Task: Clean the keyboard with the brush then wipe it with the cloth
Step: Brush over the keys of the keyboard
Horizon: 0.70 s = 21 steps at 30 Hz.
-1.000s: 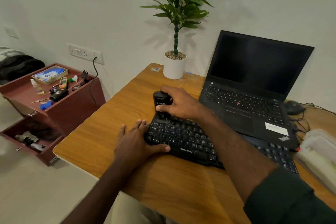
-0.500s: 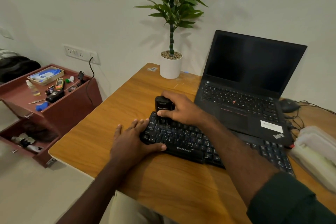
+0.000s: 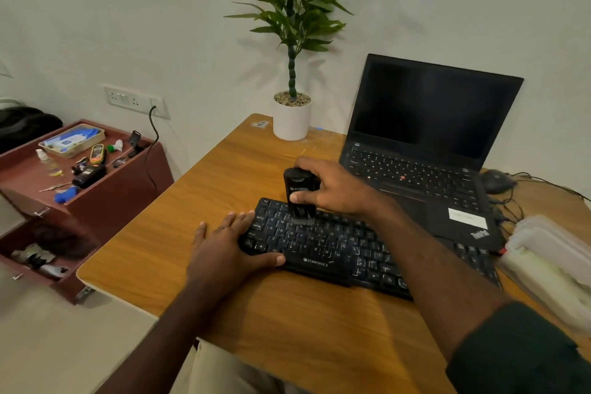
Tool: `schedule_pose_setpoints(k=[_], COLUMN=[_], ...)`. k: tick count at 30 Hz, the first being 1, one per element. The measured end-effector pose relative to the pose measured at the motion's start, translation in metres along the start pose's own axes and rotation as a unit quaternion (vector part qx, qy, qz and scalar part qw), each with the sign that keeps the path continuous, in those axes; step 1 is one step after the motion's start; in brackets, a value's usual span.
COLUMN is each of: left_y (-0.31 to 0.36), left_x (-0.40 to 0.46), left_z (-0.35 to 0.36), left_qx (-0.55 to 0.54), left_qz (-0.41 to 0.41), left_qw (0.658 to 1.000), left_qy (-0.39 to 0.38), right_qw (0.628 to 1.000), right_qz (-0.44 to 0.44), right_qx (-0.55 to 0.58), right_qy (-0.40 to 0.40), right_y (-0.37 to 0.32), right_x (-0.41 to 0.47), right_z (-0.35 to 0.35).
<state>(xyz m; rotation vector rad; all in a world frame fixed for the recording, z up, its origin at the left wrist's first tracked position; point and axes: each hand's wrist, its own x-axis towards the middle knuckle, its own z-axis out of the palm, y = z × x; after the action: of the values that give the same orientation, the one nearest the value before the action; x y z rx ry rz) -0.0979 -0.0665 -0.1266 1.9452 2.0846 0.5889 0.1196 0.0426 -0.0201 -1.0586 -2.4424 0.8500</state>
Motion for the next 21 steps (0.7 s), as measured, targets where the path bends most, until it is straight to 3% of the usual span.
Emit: schedule_pose_setpoints(k=[8, 15, 21], left_y=[-0.001, -0.003, -0.003], left_x=[0.002, 0.004, 0.004], left_z=[0.002, 0.004, 0.003], left_qx=[-0.003, 0.0, 0.003], left_qz=[0.004, 0.0, -0.001], left_qw=[1.0, 1.0, 1.0], left_qy=[-0.001, -0.001, -0.001], right_qw=[0.995, 0.999, 0.994], right_qz=[0.054, -0.002, 0.007], right_qx=[-0.037, 0.012, -0.092], right_qy=[-0.076, 0.034, -0.062], right_y=[0.037, 0.018, 0.011], right_x=[-0.035, -0.026, -0.023], right_z=[-0.036, -0.009, -0.013])
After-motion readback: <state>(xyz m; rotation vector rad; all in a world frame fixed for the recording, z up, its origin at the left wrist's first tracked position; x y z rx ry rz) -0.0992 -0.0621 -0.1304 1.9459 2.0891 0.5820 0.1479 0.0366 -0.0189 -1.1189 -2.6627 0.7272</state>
